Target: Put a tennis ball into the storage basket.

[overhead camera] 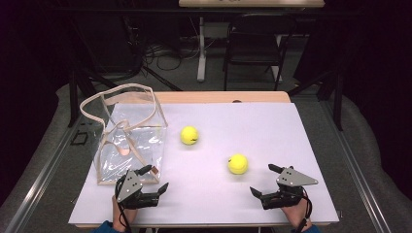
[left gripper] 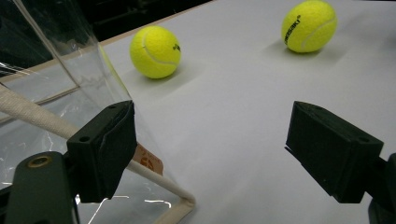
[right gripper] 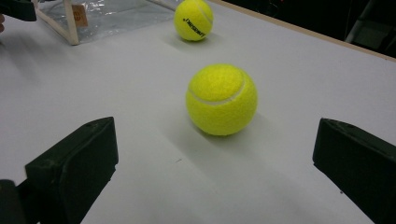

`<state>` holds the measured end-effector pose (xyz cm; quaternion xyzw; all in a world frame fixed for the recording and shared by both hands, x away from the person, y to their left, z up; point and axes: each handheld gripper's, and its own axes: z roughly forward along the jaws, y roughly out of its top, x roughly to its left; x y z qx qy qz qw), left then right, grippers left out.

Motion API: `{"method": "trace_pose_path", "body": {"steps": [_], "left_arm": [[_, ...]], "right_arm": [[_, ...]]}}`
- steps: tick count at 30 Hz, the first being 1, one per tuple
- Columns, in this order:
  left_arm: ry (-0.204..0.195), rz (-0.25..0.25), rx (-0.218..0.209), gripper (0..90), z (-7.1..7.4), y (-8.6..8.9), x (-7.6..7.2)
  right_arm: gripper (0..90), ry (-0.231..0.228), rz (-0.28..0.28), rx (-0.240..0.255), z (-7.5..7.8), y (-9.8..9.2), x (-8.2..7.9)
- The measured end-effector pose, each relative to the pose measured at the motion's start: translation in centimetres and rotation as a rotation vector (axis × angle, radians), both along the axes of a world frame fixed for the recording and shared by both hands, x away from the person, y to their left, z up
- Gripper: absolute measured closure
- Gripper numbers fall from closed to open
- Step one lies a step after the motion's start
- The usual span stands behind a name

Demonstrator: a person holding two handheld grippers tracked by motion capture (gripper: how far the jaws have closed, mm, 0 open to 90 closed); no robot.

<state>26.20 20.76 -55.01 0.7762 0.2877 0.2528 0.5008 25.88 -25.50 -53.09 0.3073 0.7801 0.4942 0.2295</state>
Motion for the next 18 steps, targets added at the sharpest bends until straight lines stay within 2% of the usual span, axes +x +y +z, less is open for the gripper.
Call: {"method": "trace_pose_path", "body": {"steps": [6,18], "left_arm": [[0.001,0.008,0.004,15.8,-0.1,-0.2,0.04],[0.002,-0.01,-0.002,15.9,-0.06,-0.06,0.09]], "right_arm": [[0.0,0.007,0.001,0.01,0.03,-0.14,0.09],[0.0,0.013,-0.01,-0.018,0.46,0.42,0.34]]}}
